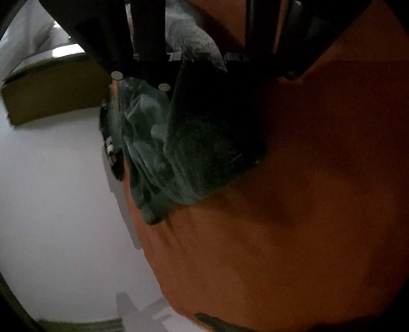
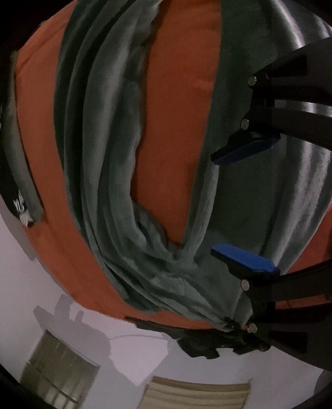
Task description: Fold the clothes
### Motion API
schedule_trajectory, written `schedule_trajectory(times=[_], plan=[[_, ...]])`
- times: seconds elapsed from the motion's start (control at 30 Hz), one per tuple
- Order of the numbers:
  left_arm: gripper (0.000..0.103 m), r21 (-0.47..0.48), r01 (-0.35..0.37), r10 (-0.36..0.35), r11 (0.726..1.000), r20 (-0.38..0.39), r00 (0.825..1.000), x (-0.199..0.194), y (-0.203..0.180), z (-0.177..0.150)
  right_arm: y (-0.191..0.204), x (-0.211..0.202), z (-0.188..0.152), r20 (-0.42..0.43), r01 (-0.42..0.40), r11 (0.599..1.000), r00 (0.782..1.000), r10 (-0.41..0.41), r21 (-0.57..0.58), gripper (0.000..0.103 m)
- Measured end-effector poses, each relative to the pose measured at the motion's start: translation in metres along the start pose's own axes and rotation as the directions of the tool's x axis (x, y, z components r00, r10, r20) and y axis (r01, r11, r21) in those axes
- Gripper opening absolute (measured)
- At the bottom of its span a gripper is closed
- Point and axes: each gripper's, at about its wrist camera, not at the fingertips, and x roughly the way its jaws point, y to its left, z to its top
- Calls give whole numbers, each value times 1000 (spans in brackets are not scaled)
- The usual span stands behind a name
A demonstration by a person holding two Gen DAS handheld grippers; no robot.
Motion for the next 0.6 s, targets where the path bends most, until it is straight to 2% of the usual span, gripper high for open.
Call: schedule_trajectory(times=[0.07, 0.17, 0.23, 0.27, 0.3, 0.4, 0.47, 0.5, 0.57, 0.6], plan=[[21, 27, 21, -21, 999, 15, 1000, -16, -10, -4, 13, 7, 13, -42, 25, 997, 999, -28, -68, 64], [24, 105, -67, 67, 992, 10, 998, -36, -20, -6, 40, 12, 43, -60, 61, 974, 995, -76, -216, 64], [30, 122, -101, 101, 987, 7, 995, -46, -17, -7, 62, 15, 66, -58, 80, 943, 993, -104, -322, 65], [36, 106, -124, 124, 987, 5, 992, -49, -13, -8, 77, 19, 81, -51, 94, 917, 991, -123, -387, 70], [39, 84, -149, 149, 985, 3, 989, -50, -9, -9, 92, 24, 93, -43, 108, 887, 989, -142, -449, 76], [43, -58, -216, 216, 975, 0, 976, -56, 26, -12, 144, 53, 127, -49, 126, 771, 979, -200, -624, 83], [43, -155, -198, 200, 968, -2, 980, -61, 48, -17, 180, 81, 143, -78, 113, 683, 967, -242, -722, 84], [43, -187, -165, 168, 968, -1, 986, -64, 56, -19, 201, 98, 151, -92, 100, 629, 960, -266, -771, 84], [44, -200, -136, 140, 970, 4, 990, -63, 57, -19, 244, 133, 162, -94, 83, 520, 948, -305, -850, 84], [48, -190, -125, 128, 974, 3, 992, -59, 53, -17, 265, 153, 166, -96, 74, 476, 942, -322, -877, 84]])
